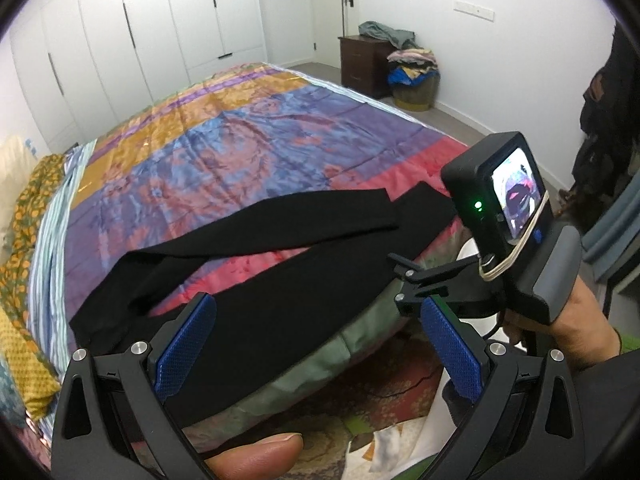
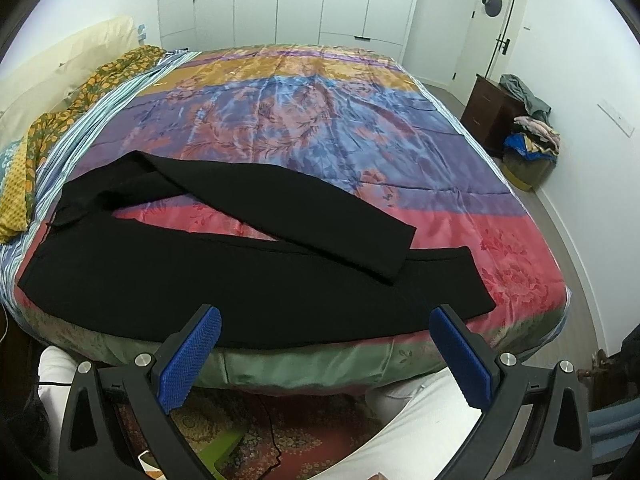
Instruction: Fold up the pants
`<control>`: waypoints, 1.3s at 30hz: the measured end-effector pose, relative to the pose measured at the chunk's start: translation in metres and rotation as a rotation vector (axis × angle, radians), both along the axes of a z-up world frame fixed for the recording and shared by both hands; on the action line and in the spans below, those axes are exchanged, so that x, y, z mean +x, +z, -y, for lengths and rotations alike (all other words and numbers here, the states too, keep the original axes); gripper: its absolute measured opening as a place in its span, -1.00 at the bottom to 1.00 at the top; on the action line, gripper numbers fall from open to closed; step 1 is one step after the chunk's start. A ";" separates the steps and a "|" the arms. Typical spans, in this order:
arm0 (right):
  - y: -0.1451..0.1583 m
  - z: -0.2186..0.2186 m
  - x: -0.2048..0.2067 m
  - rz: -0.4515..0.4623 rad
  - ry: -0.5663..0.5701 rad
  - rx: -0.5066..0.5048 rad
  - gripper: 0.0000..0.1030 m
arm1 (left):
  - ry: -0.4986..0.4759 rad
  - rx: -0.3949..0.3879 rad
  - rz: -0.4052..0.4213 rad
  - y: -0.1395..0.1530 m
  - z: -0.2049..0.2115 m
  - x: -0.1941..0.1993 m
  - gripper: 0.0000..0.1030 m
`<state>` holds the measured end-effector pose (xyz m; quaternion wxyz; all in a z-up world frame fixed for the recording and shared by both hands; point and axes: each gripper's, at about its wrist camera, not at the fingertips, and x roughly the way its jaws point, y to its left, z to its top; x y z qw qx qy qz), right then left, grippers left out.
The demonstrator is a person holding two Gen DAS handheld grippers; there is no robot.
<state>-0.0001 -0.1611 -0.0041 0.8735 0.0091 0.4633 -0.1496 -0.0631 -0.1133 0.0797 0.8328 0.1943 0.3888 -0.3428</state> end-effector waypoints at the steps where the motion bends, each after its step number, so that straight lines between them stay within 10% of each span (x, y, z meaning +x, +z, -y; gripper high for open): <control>1: 0.001 0.001 0.001 0.002 -0.004 -0.001 1.00 | 0.007 0.002 0.002 0.000 0.000 0.002 0.99; 39: 0.051 -0.008 0.049 0.162 -0.056 -0.003 1.00 | 0.547 0.006 0.007 -0.036 -0.082 0.131 0.99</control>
